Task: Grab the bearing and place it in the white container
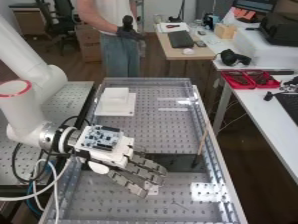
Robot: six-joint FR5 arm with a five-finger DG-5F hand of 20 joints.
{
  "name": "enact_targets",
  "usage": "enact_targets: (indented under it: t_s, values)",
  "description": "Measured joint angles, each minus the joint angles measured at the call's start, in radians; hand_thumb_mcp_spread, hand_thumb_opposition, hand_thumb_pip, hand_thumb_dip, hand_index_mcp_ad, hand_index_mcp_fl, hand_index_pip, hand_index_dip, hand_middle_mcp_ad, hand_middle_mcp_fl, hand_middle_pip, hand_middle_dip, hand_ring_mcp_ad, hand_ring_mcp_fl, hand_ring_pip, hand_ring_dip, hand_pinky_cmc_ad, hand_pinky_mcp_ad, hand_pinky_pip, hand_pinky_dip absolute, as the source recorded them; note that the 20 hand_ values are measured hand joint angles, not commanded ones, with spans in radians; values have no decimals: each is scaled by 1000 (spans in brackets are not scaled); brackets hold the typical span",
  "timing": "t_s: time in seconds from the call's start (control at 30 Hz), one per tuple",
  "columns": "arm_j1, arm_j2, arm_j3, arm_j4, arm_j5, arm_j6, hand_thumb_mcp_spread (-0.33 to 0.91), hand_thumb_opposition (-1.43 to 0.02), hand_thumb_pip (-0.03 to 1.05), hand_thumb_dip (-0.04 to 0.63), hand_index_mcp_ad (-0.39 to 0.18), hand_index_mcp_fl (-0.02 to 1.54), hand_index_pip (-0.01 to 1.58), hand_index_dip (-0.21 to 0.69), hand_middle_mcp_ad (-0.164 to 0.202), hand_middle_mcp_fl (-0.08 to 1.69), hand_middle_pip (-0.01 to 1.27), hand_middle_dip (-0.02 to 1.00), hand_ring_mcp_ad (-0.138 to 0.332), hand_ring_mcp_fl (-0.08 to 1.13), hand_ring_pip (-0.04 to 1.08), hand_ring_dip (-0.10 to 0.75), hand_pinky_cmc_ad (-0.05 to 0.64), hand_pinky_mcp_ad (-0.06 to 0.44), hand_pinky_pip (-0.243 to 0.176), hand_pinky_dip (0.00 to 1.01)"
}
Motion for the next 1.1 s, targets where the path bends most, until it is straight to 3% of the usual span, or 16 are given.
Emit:
enact_targets:
  t_s: [0.07, 0.47, 0.87, 1.1]
  values:
    - [-1, 2, 2, -1, -1, -1, 426, -974, 546, 316, -124, 349, 1412, 154, 80, 99, 138, 251, 113, 2, 101, 101, 382, 276, -24, 183]
    - [-4, 34, 13, -8, -11, -8, 456, -1005, 543, 316, -124, 354, 1419, 154, 80, 115, 138, 253, 113, 2, 103, 101, 382, 272, -24, 183]
    - [27, 127, -10, -28, -2, -35, 456, -1005, 545, 316, -124, 354, 1419, 154, 80, 115, 138, 251, 113, 2, 101, 101, 382, 272, -19, 183]
    - [83, 193, -42, -50, 44, -66, 456, -1005, 543, 316, -124, 354, 1419, 154, 80, 117, 138, 253, 113, 2, 103, 101, 382, 276, -12, 185]
